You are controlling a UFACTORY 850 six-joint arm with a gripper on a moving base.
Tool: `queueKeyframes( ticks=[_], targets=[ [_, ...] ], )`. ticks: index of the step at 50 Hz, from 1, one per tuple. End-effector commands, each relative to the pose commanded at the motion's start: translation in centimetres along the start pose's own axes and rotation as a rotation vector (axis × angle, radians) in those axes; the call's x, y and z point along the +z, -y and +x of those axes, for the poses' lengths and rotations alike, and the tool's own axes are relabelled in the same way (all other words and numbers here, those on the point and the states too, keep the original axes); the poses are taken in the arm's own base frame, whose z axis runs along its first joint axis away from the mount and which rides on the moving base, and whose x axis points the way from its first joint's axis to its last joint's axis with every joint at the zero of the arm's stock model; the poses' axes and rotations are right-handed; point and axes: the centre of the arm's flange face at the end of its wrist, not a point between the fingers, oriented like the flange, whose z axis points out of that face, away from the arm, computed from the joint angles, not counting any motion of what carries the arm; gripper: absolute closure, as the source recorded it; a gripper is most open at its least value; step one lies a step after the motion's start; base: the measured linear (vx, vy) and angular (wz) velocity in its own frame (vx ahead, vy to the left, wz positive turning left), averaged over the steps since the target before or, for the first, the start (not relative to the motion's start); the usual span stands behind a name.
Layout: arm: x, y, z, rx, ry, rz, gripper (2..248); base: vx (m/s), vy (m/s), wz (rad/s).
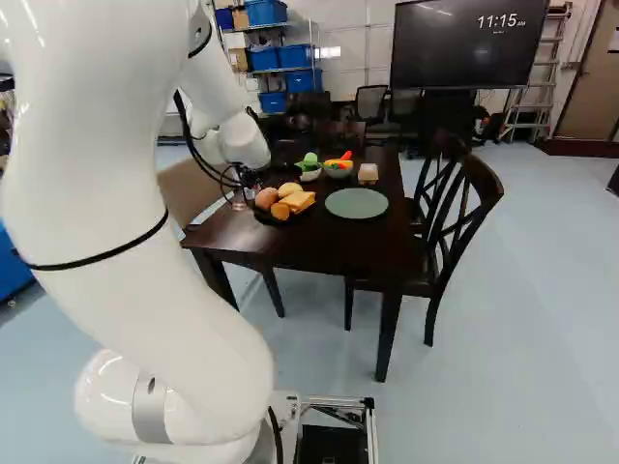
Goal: Move the croissant to the empty plate
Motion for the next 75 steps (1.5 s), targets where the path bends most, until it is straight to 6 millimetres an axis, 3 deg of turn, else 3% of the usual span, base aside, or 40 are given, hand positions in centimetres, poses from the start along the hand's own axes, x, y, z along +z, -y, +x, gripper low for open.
queueKeyframes(
  ticks=[21,51,75],
  targets=[
    [0.2,0.3,2.1,-0.059,0.124,0.0,3,0.0,0.0,0.0],
    [-2.7,-0.5,2.7,-0.116,0.327,-0.036,3,0.0,0.0,0.0],
    [-1.4,-0.5,3.2,-0.127,0.448,-0.044,3,0.0,0.0,0.0]
  ],
)
